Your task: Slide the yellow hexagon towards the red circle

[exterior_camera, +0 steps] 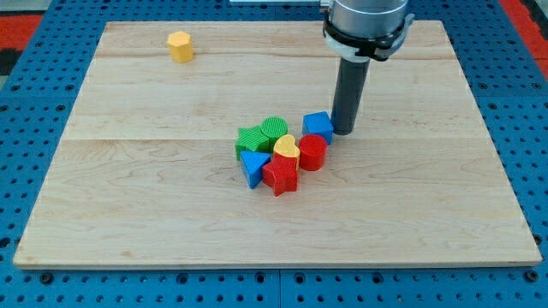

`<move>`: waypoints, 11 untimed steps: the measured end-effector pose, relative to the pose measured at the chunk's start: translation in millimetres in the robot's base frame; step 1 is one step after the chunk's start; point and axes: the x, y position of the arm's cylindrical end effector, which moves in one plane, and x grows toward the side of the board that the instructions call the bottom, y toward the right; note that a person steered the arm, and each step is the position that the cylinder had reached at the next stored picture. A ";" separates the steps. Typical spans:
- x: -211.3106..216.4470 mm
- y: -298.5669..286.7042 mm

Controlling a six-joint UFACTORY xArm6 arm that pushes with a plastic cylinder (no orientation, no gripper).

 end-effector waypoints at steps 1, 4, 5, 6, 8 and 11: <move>0.0 -21.6; -124.2 -14.7; -155.2 -51.7; -167.3 -105.9; -230.4 -211.7; -169.3 -248.2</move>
